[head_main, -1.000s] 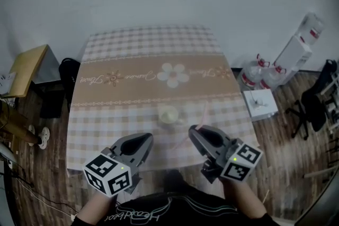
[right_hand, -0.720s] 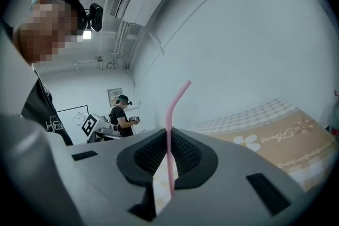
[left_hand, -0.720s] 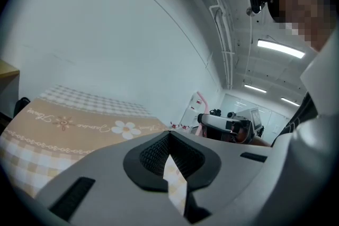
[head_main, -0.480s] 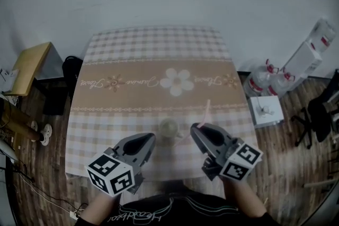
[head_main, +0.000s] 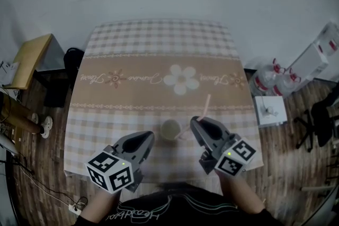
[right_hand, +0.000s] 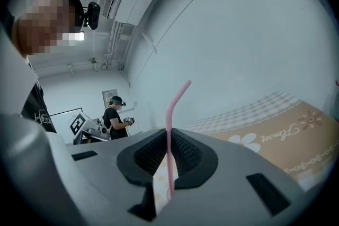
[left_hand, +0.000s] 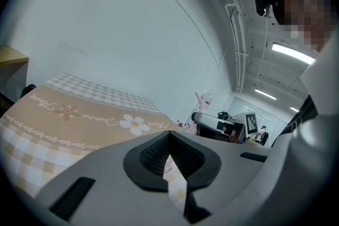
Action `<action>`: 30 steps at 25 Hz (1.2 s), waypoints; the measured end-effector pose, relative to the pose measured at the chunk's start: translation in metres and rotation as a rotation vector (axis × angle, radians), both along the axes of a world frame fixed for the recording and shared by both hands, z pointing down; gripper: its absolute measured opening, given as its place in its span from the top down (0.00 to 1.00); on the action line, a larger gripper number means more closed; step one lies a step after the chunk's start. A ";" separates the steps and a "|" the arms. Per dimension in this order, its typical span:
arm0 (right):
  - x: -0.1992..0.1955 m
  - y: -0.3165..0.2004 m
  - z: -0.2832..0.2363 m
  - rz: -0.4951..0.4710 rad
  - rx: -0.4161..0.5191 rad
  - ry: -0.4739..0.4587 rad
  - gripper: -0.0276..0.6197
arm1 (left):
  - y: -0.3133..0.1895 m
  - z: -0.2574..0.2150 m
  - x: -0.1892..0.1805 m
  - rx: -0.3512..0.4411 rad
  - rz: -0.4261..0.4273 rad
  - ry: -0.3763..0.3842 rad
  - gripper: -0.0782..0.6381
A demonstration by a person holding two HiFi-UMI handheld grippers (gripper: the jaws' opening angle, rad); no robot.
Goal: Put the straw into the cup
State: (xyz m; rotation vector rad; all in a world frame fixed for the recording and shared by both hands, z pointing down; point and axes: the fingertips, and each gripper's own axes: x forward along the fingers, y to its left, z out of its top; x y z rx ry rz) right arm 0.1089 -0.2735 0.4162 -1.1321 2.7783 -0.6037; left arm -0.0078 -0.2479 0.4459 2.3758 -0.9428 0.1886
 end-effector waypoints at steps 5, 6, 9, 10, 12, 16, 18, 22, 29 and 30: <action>0.001 -0.019 0.027 0.029 -0.032 0.021 0.91 | -0.010 0.007 -0.005 -0.030 -0.020 0.022 0.90; 0.000 -0.022 0.033 0.029 -0.040 0.023 0.91 | -0.012 0.009 -0.006 -0.035 -0.025 0.022 0.90; -0.004 -0.029 0.047 0.021 -0.062 0.030 0.91 | -0.018 0.018 -0.009 -0.057 -0.038 0.022 0.90; -0.006 -0.030 0.051 0.015 -0.072 0.034 0.91 | -0.019 0.021 -0.009 -0.067 -0.041 0.024 0.90; -0.010 -0.031 0.061 0.002 -0.092 0.044 0.91 | -0.021 0.026 -0.010 -0.079 -0.045 0.024 0.90; -0.018 -0.034 0.083 -0.023 -0.130 0.063 0.91 | -0.029 0.037 -0.015 -0.096 -0.055 0.021 0.90; -0.021 -0.032 0.093 -0.039 -0.152 0.078 0.91 | -0.030 0.042 -0.016 -0.110 -0.061 0.019 0.90; -0.024 -0.030 0.110 -0.068 -0.188 0.110 0.91 | -0.033 0.048 -0.018 -0.127 -0.069 0.016 0.90; -0.020 -0.039 0.118 -0.065 -0.220 0.094 0.91 | -0.039 0.055 -0.022 -0.144 -0.078 0.018 0.90; -0.020 -0.040 0.119 -0.064 -0.225 0.092 0.91 | -0.040 0.056 -0.023 -0.146 -0.078 0.017 0.90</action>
